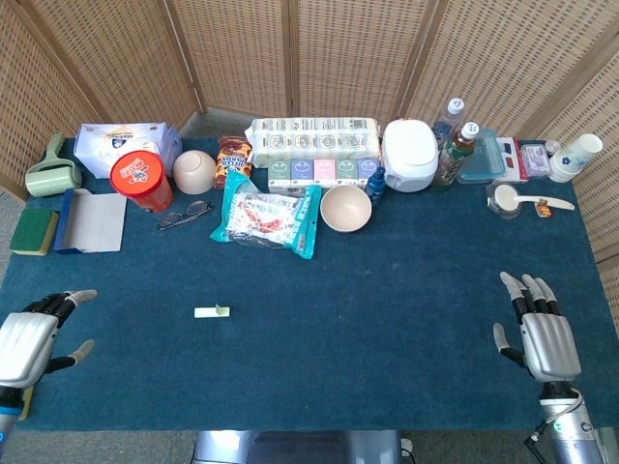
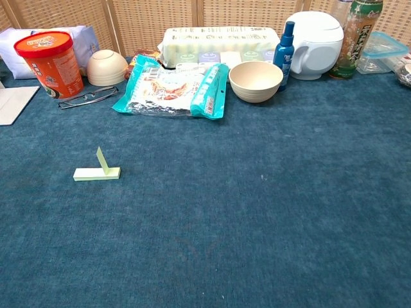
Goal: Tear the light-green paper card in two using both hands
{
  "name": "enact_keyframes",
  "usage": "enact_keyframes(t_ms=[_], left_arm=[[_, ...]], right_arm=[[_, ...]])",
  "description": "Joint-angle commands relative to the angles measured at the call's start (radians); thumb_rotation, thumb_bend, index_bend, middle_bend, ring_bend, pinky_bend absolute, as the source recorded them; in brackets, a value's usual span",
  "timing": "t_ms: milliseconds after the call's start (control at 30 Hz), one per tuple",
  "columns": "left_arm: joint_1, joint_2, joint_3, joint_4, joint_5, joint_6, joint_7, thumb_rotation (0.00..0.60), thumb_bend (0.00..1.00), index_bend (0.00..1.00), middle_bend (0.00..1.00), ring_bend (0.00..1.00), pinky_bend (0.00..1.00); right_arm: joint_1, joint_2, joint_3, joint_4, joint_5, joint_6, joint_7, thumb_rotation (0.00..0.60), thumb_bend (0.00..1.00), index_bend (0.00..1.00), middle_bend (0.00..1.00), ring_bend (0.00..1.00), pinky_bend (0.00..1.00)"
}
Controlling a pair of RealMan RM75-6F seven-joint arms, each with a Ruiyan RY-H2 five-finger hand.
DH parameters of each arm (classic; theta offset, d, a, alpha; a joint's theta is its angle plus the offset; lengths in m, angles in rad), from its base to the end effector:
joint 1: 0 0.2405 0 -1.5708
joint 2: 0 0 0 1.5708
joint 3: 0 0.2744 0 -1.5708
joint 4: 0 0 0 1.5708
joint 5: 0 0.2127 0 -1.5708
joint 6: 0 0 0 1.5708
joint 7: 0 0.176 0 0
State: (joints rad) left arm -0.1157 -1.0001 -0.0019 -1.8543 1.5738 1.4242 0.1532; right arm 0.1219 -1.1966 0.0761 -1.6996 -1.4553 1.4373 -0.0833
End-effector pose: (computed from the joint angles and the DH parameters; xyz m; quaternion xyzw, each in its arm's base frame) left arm -0.2756 0.2078 0.1602 -0.6532 -0.3782 -0.3718 0.5404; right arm -0.3016 -0.2291 0.1295 0.5832 -0.4189 0.4094 0.5628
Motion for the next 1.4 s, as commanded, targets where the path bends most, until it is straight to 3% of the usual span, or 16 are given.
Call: enact_keyframes(t_ms=[33, 100, 233, 367, 500, 700, 900, 1400], left_arm=[[-0.057, 0.013, -0.034, -0.018, -0.03, -0.068, 0.012, 0.6, 0.2, 0.24, 0.38, 0.37, 0.43], [-0.096, 0.009, -0.061, -0.014, -0.046, -0.107, 0.016, 0.6, 0.2, 0.24, 0.5, 0.5, 0.52], [-0.18, 0.006, -0.094, 0.002, -0.073, -0.212, 0.033, 0.6, 0.2, 0.25, 0.76, 0.79, 0.84], [-0.258, -0.016, -0.119, 0.021, -0.095, -0.3, 0.076, 0.6, 0.2, 0.26, 0.93, 0.92, 0.98], [-0.311, -0.048, -0.131, 0.022, -0.138, -0.361, 0.139, 0.6, 0.21, 0.27, 1.0, 0.99, 1.0], [-0.335, -0.09, -0.128, 0.004, -0.212, -0.381, 0.223, 0.6, 0.23, 0.37, 1.0, 1.0, 1.0], [-0.34, -0.14, -0.114, 0.006, -0.292, -0.376, 0.305, 0.6, 0.29, 0.41, 1.0, 1.0, 1.0], [-0.364, -0.269, -0.079, 0.1, -0.386, -0.394, 0.348, 0.6, 0.28, 0.41, 1.0, 1.0, 1.0]], right_arm=[[0.002, -0.003, 0.003, 0.001, 0.004, -0.003, -0.003, 0.6, 0.49, 0.0, 0.18, 0.05, 0.02], [0.005, -0.009, 0.007, 0.001, 0.009, -0.006, -0.004, 0.6, 0.49, 0.0, 0.18, 0.05, 0.02], [0.007, -0.018, 0.012, 0.003, 0.015, -0.007, -0.004, 0.6, 0.49, 0.0, 0.18, 0.05, 0.02], [0.006, -0.021, 0.013, 0.008, 0.027, -0.011, -0.006, 0.6, 0.49, 0.0, 0.18, 0.05, 0.02], [0.005, -0.02, 0.015, 0.01, 0.032, -0.01, -0.002, 0.6, 0.49, 0.0, 0.18, 0.05, 0.02], [0.003, -0.025, 0.016, 0.016, 0.033, -0.009, 0.003, 0.6, 0.49, 0.0, 0.18, 0.05, 0.02], [0.005, -0.029, 0.014, 0.024, 0.038, -0.018, 0.006, 0.6, 0.49, 0.0, 0.18, 0.05, 0.03], [0.007, -0.038, 0.014, 0.04, 0.045, -0.028, 0.018, 0.6, 0.49, 0.0, 0.19, 0.05, 0.04]])
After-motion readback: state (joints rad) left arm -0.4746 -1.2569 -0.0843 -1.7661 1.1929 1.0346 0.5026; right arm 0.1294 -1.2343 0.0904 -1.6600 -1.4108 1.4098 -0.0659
